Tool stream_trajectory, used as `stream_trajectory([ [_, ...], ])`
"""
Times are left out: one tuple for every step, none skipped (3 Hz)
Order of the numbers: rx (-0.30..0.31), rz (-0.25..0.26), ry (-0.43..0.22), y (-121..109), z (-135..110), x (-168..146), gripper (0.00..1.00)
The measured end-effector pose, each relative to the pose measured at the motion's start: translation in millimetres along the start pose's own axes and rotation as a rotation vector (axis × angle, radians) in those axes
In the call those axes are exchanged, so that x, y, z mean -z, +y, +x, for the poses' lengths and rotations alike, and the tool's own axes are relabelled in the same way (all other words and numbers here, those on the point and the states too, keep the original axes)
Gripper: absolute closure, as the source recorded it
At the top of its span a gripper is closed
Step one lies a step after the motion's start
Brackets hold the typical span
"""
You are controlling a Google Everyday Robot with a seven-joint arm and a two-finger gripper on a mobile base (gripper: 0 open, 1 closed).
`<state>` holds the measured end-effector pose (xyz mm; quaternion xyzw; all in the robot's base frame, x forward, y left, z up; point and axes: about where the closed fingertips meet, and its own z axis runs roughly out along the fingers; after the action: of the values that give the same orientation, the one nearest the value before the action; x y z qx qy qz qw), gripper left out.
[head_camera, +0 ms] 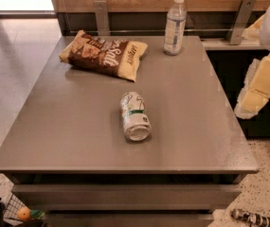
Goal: Place 7up can upright
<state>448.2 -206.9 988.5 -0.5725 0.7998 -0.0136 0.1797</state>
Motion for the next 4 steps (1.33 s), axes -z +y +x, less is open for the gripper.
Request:
stream_trajectory([
  [-0.137, -0.047, -0.069, -13, -25, -1, 0.0],
  [-0.269, -0.094, -0.129, -24, -51, -5, 0.0],
  [-0.377, -0.106, -0.097, -23, -79, -9, 0.0],
  [-0.527, -0.071, -0.035, -21, -80, -13, 0.0],
])
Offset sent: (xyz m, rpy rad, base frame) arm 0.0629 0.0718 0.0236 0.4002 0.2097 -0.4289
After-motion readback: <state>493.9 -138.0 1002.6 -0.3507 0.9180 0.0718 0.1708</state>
